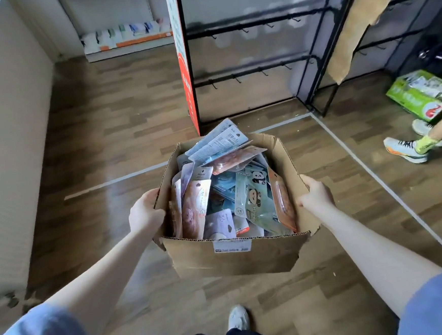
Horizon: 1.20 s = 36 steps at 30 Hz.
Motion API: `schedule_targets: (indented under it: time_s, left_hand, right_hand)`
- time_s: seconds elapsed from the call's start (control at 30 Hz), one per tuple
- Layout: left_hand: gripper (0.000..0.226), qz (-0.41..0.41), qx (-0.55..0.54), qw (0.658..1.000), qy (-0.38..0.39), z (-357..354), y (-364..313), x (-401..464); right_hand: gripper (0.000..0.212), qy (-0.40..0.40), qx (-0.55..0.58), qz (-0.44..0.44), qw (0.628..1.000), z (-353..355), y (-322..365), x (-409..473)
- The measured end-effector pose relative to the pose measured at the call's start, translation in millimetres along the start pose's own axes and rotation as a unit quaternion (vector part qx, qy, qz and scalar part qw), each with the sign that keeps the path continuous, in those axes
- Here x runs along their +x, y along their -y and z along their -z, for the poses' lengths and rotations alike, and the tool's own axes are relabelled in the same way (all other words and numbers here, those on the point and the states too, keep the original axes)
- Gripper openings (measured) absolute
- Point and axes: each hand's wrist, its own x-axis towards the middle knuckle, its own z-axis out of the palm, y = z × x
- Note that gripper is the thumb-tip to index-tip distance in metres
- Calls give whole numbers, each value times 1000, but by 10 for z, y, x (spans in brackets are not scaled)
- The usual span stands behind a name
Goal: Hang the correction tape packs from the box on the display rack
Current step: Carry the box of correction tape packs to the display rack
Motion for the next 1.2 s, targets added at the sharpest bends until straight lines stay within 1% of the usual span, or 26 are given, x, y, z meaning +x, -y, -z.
schedule_targets:
  time_s: [0.13,0.3,0.53,0.67,0.8,0.97,1.03,1.2]
  left_hand:
    - [57,-14,7,1000,4,-274,-512,601]
    - [55,-42,11,999,2,-666,-1085,1396]
    - [56,-46,8,998,35,-1518,-1708,2906]
    - [56,-32,18,998,50,-1891,-2182,3604]
    - [58,-35,27,998,54,-2077,-2764,4135]
    - [54,-45,29,998,34,-2377,-3337,4639]
    - [53,-28,23,999,18,-2550,-3503,4793]
    - [54,30,13,999,-16,-3113,-3850,5093]
  right_hand:
    - [73,-25,-5,1,1000,264,172,619]
    - [72,-40,16,-9,999,431,301,1460]
    - [72,-47,21,-36,998,453,507,3010]
    - [72,-49,16,-55,997,623,747,3843]
    - [73,-51,28,-64,996,887,1005,4490]
    - [70,-45,10,-45,998,1193,1241,5324]
    - [68,-35,2,-33,999,1294,1309,5709]
    - [67,27,25,7,999,1477,1376,6770]
